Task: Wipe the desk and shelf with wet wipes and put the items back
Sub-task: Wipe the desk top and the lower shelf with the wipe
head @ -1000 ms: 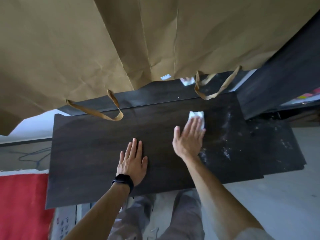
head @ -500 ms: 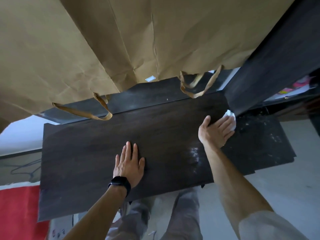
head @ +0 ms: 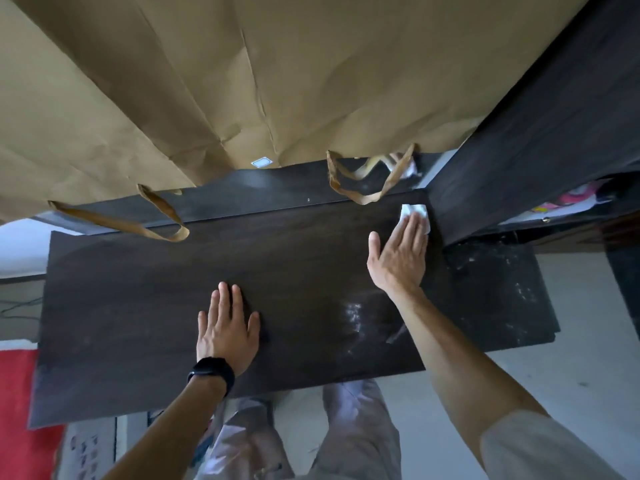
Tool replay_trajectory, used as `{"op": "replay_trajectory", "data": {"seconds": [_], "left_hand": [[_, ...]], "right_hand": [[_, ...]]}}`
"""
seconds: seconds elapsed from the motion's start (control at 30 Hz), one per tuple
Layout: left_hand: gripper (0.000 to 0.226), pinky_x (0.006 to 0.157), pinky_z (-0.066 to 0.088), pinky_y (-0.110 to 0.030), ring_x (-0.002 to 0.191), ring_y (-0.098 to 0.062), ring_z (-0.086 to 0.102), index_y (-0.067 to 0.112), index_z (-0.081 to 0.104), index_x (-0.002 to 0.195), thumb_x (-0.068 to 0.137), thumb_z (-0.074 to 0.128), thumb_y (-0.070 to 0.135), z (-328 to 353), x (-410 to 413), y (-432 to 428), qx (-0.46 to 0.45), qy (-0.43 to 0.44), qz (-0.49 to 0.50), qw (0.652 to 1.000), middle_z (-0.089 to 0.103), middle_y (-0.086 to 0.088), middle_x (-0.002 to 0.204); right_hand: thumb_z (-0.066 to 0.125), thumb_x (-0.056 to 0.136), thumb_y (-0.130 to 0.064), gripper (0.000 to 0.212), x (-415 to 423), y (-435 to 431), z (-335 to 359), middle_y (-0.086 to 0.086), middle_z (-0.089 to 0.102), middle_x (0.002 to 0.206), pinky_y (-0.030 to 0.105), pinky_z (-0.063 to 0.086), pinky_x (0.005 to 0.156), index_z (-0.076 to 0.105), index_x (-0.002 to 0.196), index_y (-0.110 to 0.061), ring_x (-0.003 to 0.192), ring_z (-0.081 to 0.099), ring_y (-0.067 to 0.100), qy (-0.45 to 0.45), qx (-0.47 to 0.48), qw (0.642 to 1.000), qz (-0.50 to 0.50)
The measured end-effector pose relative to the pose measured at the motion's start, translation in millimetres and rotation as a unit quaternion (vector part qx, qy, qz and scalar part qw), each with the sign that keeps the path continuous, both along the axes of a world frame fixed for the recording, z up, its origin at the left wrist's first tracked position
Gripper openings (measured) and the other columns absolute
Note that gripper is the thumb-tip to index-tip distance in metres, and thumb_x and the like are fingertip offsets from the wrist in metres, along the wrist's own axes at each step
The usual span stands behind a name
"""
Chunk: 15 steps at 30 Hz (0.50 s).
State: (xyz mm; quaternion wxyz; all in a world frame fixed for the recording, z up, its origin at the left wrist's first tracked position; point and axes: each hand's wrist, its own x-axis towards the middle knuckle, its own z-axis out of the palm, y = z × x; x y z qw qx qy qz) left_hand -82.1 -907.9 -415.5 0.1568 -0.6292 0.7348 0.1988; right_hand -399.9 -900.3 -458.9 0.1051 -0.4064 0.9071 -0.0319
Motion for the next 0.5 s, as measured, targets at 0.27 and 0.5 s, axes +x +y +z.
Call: {"op": "replay_trajectory", "data": {"seconds": [0.27,0.5], "left_hand": [[0.074,0.119,0.013,-0.051,0.15,-0.025,0.003,0.005,0.012,0.154,0.1,0.027,0.053,4,-41,-2,0.028,-0.019,0.109,0.993,0.002,-0.012,0.164],[0.075,0.119,0.012,-0.051,0.15,-0.025,0.001,0.005,0.01,0.154,0.099,0.024,0.054,12,-32,-6,0.038,-0.021,0.061,0.997,0.0,-0.012,0.164]], "right_hand": [[0.028,0.099,-0.054,0.082,-46,-34,26,0.014,0.012,0.163,0.036,0.025,0.119,0.013,0.153,0.005,0.143,0.021,0.027,-0.054,0.027,0.998,-0.011],[0.033,0.1,-0.047,0.073,-18,58,19,0.011,0.015,0.164,0.044,0.026,0.12,0.014,0.155,-0.003,0.149,0.022,0.025,-0.042,0.019,0.999,-0.028]]}}
